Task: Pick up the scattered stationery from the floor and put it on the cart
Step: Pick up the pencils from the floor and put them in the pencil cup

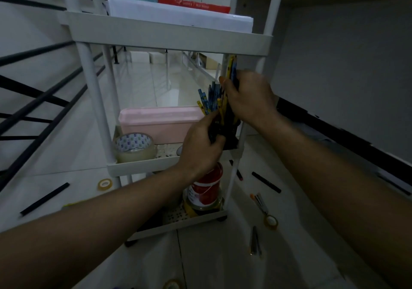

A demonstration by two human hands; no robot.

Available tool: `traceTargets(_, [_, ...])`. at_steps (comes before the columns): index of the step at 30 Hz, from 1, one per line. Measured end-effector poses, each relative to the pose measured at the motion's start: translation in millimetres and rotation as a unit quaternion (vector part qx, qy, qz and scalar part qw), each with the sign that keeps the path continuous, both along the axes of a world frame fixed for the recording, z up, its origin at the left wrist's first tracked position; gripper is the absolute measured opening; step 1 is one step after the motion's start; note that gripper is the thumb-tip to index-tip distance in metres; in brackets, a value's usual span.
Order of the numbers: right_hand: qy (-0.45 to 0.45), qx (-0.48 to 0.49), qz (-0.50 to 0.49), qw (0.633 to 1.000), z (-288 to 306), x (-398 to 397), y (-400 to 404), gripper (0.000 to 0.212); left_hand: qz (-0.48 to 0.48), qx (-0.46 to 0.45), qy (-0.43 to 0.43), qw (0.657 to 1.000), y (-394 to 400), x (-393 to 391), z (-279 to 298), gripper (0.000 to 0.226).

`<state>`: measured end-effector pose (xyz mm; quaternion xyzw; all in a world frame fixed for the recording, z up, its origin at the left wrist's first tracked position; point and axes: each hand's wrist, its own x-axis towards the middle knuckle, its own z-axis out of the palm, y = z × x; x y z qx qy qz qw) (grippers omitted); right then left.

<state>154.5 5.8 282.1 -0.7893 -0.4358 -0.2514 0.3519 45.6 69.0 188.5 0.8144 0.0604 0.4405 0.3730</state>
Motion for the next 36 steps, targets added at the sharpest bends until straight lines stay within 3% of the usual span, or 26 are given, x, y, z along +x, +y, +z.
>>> traceTargets(4, [0.060, -0.046, -0.004, 0.997, 1, 2, 4, 0.041, 0.019, 0.067, 0.037, 0.997, -2, 4, -3, 0.057])
traceTargets(10, [0.070, -0.118, -0.067, 0.988, 7, 4, 6, 0.039, 0.044, 0.096, 0.059, 0.993, 2, 2, -8, 0.065])
traceTargets(13, [0.016, -0.047, -0.079, 0.996, 4, -2, 3, 0.029, 0.065, 0.096, 0.063, 0.991, 8, 2, -8, 0.063])
traceTargets(16, [-0.078, 0.032, -0.047, 0.995, -1, -10, 4, 0.043, 0.061, 0.095, 0.069, 0.991, 9, 3, -9, 0.061])
traceTargets(20, [-0.196, -0.014, -0.031, 0.980, -7, -9, 8, 0.043, 0.050, 0.092, 0.068, 0.992, 9, 4, -10, 0.052])
traceTargets(25, [-0.178, -0.045, 0.010, 0.983, -12, -2, 10, 0.035, 0.071, 0.036, 0.039, 0.996, 12, 1, -8, 0.065])
traceTargets(28, [-0.244, -0.076, 0.026, 0.966, -17, -4, 7, 0.013, 0.073, -0.021, 0.004, 0.997, 14, 2, -6, 0.073])
traceTargets(32, [-0.268, -0.094, 0.046, 0.958, -18, -1, 7, 0.008, -0.024, -0.139, 0.052, 0.989, 18, 4, 0, 0.087])
traceTargets(34, [-0.193, -0.077, 0.038, 0.977, -19, 3, 10, 0.029, -0.059, -0.134, 0.047, 0.988, 20, 7, 0, 0.083])
traceTargets(36, [-0.152, -0.052, 0.030, 0.987, -20, 6, 10, 0.037, -0.079, -0.130, 0.041, 0.988, 20, 9, 0, 0.079])
